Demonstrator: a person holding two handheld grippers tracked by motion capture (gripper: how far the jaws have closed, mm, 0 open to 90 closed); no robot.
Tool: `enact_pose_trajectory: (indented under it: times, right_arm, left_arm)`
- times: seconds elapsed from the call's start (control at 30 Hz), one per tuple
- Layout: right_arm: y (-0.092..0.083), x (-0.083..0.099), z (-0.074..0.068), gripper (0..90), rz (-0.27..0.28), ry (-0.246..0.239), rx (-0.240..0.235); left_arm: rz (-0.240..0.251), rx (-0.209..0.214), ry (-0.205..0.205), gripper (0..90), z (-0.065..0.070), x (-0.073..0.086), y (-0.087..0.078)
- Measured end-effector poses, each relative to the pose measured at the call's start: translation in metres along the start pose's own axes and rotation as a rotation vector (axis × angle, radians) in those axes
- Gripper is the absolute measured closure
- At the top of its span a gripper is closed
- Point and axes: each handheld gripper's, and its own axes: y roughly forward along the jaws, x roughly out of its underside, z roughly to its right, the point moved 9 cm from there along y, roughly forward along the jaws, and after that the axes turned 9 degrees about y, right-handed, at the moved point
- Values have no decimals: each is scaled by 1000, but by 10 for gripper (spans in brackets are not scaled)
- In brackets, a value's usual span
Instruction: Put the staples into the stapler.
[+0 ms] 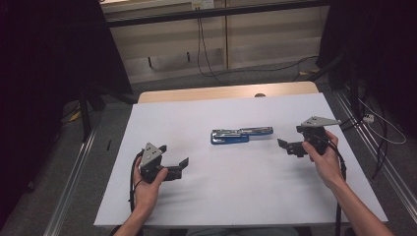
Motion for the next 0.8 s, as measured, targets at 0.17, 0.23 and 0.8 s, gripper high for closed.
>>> enact_pose_trajectory:
  times: [0.17,0.23,0.8]
  right_arm:
    - [-2,-3,0,81,-28,-41,-30]
    - [-1,-5,1,80,-37,-51,-37]
    - [12,-8,16,197,-186,-101,-60]
  left_arm:
    - [-12,3,4,43,0,3,0]
    - [-7,3,0,43,0,3,0]
    - [-14,9,17,43,2,4,-1]
